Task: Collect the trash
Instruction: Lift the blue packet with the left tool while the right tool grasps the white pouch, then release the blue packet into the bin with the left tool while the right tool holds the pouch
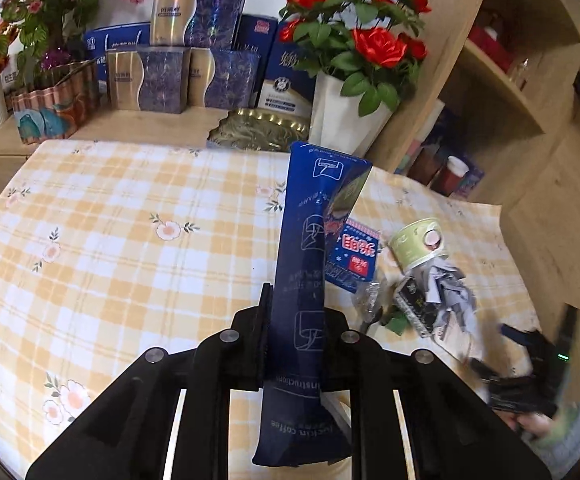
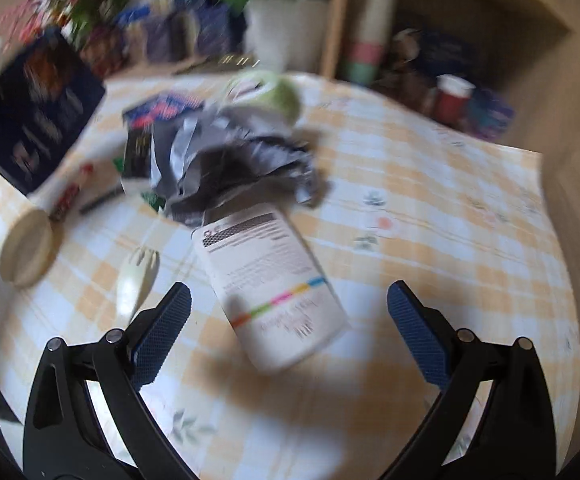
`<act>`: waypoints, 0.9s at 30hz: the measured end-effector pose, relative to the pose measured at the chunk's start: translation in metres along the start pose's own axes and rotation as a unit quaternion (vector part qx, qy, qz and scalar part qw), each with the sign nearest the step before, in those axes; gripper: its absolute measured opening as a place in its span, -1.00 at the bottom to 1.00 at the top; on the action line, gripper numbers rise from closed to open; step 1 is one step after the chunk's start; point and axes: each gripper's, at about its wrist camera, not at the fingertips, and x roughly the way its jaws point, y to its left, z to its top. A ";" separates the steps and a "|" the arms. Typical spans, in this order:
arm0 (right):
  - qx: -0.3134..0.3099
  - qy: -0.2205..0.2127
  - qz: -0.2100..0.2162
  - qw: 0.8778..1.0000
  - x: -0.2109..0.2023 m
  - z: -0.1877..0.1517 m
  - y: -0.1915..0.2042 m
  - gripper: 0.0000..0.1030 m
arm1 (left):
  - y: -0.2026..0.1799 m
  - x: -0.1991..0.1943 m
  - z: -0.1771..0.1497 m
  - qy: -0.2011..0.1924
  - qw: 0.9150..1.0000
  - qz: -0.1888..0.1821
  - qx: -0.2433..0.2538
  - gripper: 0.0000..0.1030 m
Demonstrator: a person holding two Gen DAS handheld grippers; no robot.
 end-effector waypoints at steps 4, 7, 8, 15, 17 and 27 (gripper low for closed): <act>-0.027 0.029 0.000 0.999 0.027 0.012 0.005 0.88 | -0.003 -0.026 0.000 -0.018 1.000 -0.008 0.011 -0.69; -0.015 0.045 0.014 0.999 0.039 0.017 0.003 0.88 | -0.008 -0.046 -0.005 -0.028 0.999 -0.017 0.023 -0.69; -0.010 0.052 0.022 0.998 0.043 0.018 0.003 0.87 | -0.009 -0.053 -0.008 -0.030 0.999 -0.022 0.026 -0.69; 0.015 0.053 0.046 0.997 0.037 0.011 0.007 0.38 | -0.014 -0.080 -0.035 -0.030 0.998 -0.042 0.026 -0.69; 0.030 0.051 0.054 0.997 0.029 0.007 0.008 0.33 | -0.016 -0.085 -0.043 -0.030 0.998 -0.043 0.028 -0.69; 0.126 -0.026 0.081 0.988 -0.054 -0.031 0.012 0.31 | -0.038 -0.117 -0.088 -0.034 0.996 -0.055 0.063 -0.69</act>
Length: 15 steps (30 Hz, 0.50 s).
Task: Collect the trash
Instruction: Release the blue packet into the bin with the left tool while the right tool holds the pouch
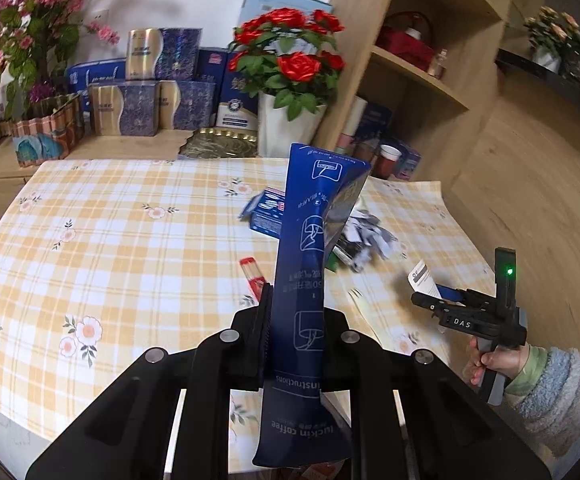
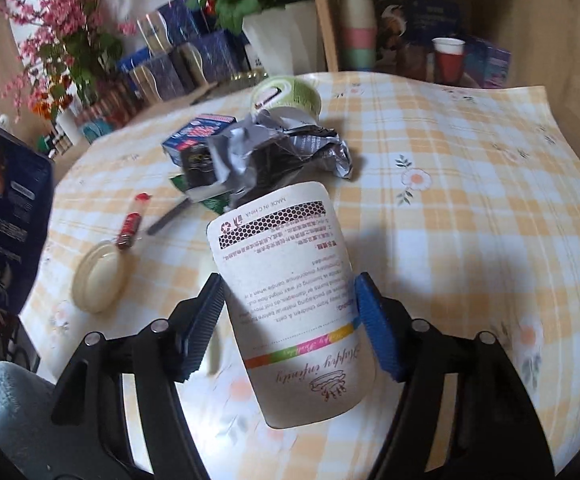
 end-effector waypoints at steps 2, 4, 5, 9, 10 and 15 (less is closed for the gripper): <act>0.002 -0.009 0.001 1.000 -0.018 -0.010 0.006 0.31 | -0.009 -0.008 -0.009 0.000 1.000 -0.007 0.009 -0.69; -0.002 -0.016 -0.003 1.000 -0.033 -0.019 0.012 0.31 | -0.017 -0.013 -0.017 0.001 1.000 -0.014 0.017 -0.69; -0.005 -0.021 -0.004 1.000 -0.043 -0.023 0.016 0.31 | -0.020 -0.016 -0.021 0.003 1.000 -0.018 0.021 -0.69; -0.010 -0.037 -0.004 0.999 -0.071 -0.039 0.025 0.31 | -0.038 -0.024 -0.043 0.012 0.999 -0.029 0.045 -0.69; -0.012 -0.041 -0.005 0.999 -0.079 -0.044 0.027 0.31 | -0.040 -0.025 -0.048 0.015 0.998 -0.031 0.048 -0.69; -0.011 -0.055 -0.002 0.998 -0.105 -0.066 0.036 0.31 | -0.052 -0.029 -0.082 0.032 0.997 -0.042 0.063 -0.69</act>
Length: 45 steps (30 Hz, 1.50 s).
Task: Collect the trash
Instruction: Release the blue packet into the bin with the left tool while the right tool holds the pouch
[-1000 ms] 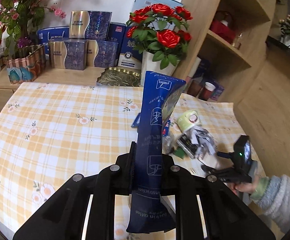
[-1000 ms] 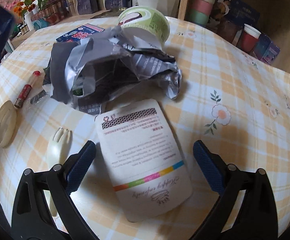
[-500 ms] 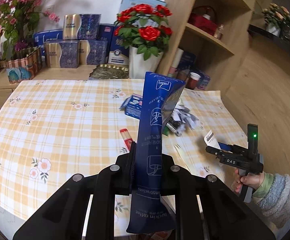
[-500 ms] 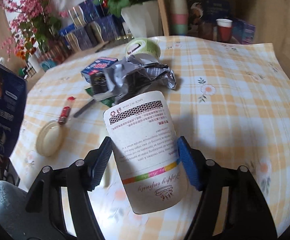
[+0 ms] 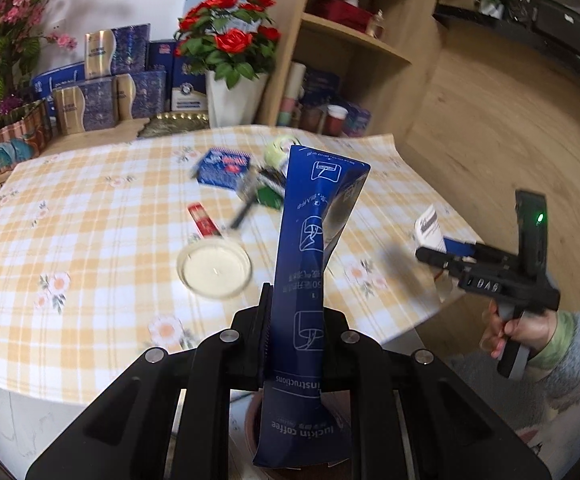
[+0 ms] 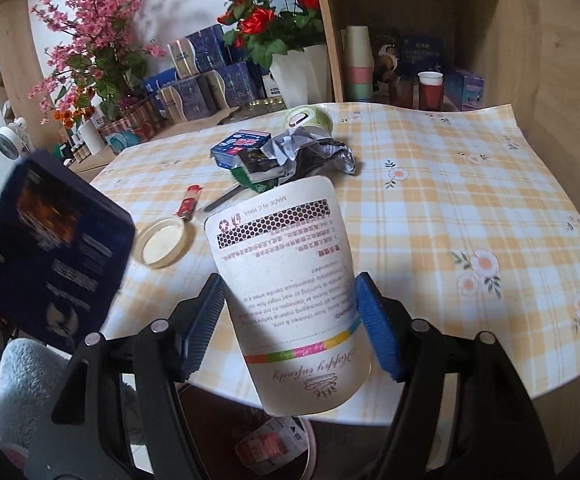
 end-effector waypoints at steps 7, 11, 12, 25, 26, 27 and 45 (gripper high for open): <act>0.003 -0.004 -0.003 1.000 -0.023 -0.030 0.006 0.31 | -0.016 0.004 -0.041 0.025 0.999 -0.001 0.033 -0.69; 0.010 -0.002 -0.004 1.000 -0.031 -0.047 0.006 0.31 | -0.023 0.013 -0.065 0.044 0.998 -0.001 0.052 -0.69; 0.011 -0.001 -0.004 1.000 -0.032 -0.049 0.005 0.30 | -0.025 0.016 -0.069 0.048 0.997 -0.001 0.053 -0.69; 0.011 -0.009 0.005 1.000 -0.052 -0.075 0.010 0.29 | -0.045 0.023 -0.107 0.068 0.993 -0.013 0.100 -0.69; 0.011 -0.010 0.007 1.000 -0.052 -0.076 0.010 0.29 | -0.047 0.023 -0.110 0.073 0.992 -0.018 0.104 -0.69; 0.011 -0.010 0.008 1.000 -0.053 -0.076 0.010 0.29 | -0.049 0.026 -0.114 0.083 0.990 -0.024 0.111 -0.69; 0.016 0.018 0.000 1.000 -0.042 -0.092 0.004 0.29 | -0.056 0.150 -0.173 0.226 0.965 -0.028 0.133 -0.64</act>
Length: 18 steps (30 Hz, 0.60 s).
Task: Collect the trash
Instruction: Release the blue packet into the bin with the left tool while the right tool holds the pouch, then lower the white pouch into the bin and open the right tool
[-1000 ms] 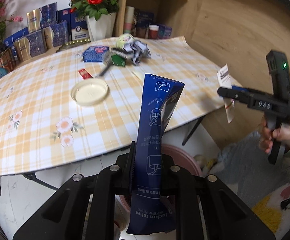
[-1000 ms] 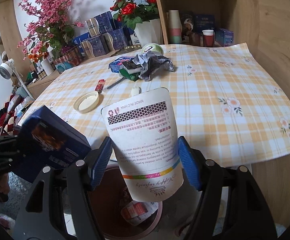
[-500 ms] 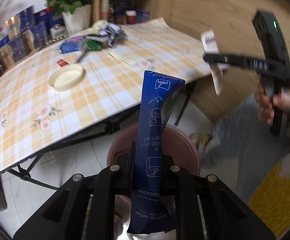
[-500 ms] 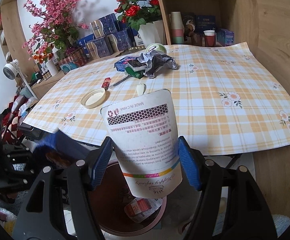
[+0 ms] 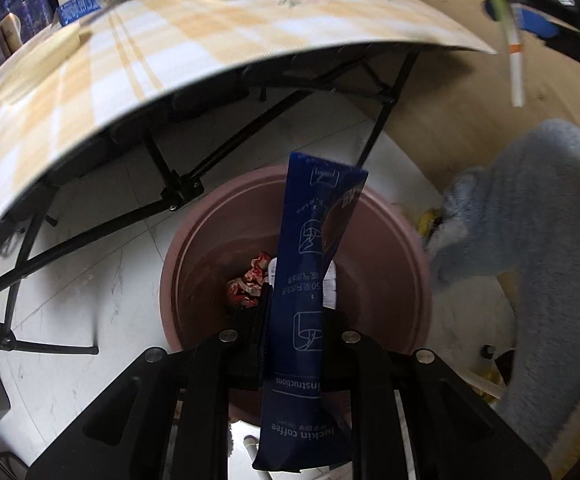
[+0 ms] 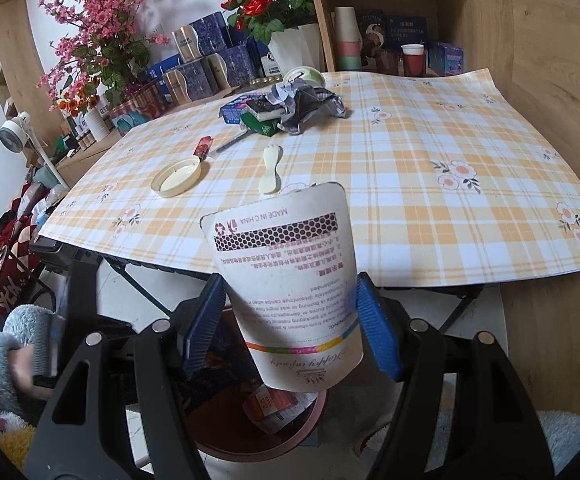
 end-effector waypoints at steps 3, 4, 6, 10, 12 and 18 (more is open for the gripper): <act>-0.002 0.005 0.000 1.000 0.001 -0.003 0.001 0.29 | 0.008 0.002 0.003 -0.007 1.000 0.018 -0.010 -0.06; -0.002 0.007 0.000 1.000 0.002 -0.005 0.001 0.29 | 0.011 -0.002 0.003 -0.018 0.999 0.023 -0.016 0.11; -0.001 0.010 0.001 1.000 0.003 -0.007 0.002 0.29 | 0.019 -0.017 0.004 -0.049 0.998 0.026 -0.031 0.30; 0.005 0.025 0.007 1.000 0.012 -0.014 0.005 0.29 | 0.038 -0.055 0.009 -0.114 0.989 0.034 -0.084 0.58; 0.004 0.033 0.012 0.999 0.017 -0.017 0.008 0.29 | 0.045 -0.075 0.009 -0.144 0.984 0.043 -0.098 0.69; -0.021 0.059 0.025 0.998 0.035 -0.029 0.027 0.29 | 0.066 -0.131 0.005 -0.210 0.965 0.095 -0.121 0.79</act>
